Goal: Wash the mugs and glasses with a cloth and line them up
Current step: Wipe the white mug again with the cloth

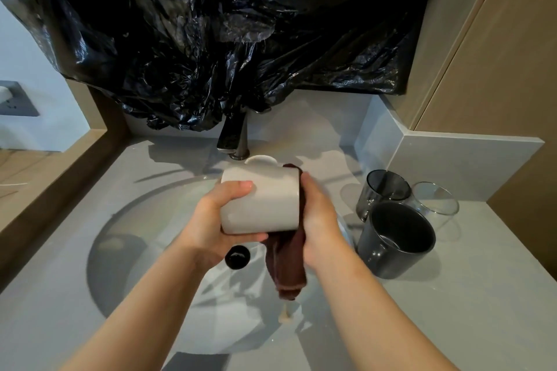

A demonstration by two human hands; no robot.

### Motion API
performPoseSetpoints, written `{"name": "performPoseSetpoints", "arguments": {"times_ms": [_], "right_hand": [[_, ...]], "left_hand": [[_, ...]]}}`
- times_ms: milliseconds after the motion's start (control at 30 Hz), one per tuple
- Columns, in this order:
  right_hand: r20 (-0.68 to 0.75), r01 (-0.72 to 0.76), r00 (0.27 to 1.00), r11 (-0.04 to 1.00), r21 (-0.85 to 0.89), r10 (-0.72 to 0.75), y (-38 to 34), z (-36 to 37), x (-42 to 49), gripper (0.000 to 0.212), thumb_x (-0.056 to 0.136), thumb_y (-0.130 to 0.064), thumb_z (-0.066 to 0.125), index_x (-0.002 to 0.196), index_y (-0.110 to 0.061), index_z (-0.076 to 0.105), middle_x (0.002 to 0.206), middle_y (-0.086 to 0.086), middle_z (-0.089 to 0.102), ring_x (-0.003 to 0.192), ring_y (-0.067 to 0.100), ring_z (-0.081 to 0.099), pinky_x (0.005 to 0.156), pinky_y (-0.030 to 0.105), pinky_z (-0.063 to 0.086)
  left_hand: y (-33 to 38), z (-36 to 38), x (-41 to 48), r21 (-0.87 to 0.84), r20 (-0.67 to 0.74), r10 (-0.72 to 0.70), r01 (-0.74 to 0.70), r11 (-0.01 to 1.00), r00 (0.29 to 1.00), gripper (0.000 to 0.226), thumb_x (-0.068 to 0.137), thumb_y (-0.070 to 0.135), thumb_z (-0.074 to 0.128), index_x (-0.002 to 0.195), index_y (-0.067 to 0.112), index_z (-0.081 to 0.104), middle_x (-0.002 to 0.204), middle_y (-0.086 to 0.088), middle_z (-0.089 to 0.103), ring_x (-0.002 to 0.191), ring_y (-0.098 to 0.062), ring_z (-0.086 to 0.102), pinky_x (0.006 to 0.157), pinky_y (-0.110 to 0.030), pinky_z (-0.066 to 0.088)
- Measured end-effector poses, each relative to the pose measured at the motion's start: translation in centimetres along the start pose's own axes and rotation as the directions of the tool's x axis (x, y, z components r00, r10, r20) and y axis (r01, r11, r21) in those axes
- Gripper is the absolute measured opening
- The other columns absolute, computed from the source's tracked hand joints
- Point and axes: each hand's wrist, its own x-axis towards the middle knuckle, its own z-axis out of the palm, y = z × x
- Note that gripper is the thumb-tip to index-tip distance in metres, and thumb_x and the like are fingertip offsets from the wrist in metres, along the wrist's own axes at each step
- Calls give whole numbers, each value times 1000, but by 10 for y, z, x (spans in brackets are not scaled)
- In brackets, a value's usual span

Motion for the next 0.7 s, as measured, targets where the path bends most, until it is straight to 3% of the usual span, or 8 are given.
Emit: {"name": "performPoseSetpoints", "arguments": {"times_ms": [67,133,300,367,433,500,600,700], "right_hand": [[-49,224,972,970,-99,-229,17,2,-1,35,94,-42,47,122,-27,62,114,2,68,103,23,64,81,34,52],[-29,403,909,897,-181,-415,24,5,-12,32,100,-29,40,127,-34,57,127,-10,60,116,7,55,100,27,43],[114,631,761,686,-361,-639,6,2,-11,31,99,-12,44,102,-38,60,133,-13,51,127,0,43,109,17,29],[141,595,800,741,-312,-584,-8,0,-5,31,98,-8,44,94,-30,65,118,-8,61,114,6,55,101,20,39],[112,417,909,879,-230,-402,-20,-4,-1,28,98,-13,43,91,-25,67,98,-3,69,91,12,63,82,23,49],[121,254,964,953,-164,-236,-25,-8,-1,21,96,-19,48,91,-20,68,85,1,69,74,14,64,65,22,51],[150,198,973,968,-155,-175,-24,-13,-3,10,88,-14,62,97,-14,67,81,7,68,69,19,64,59,25,52],[61,200,979,970,-138,-193,-17,-13,-2,9,85,-9,66,94,-12,67,77,9,67,66,24,62,60,31,52]], "left_hand": [[-3,1,2,8,-62,21,-21,1000,998,69,48,35,70,115,21,58,103,-9,65,87,-28,66,50,-32,54],[-4,0,3,20,-94,23,-21,1000,995,66,55,36,66,119,22,57,107,-10,64,87,-26,66,50,-29,54],[1,-5,0,159,40,-2,-4,987,999,71,42,34,74,111,24,59,91,-5,69,76,-22,69,51,-33,54],[7,-11,0,247,146,31,-67,967,989,69,40,37,72,107,29,61,88,-2,71,76,-21,70,51,-35,54],[14,-14,-2,304,272,41,-126,944,961,60,44,34,70,104,34,65,94,-5,70,82,-25,69,53,-39,55],[21,-14,-3,341,375,38,-176,923,926,56,47,31,70,102,40,66,99,-6,68,88,-25,67,59,-41,56],[30,-15,1,439,423,-6,-199,876,906,71,46,30,73,114,44,59,108,0,67,97,-21,65,73,-37,55],[32,-17,7,467,360,-30,-152,871,932,91,40,29,77,126,43,50,114,2,65,104,-22,64,80,-36,54]]}}
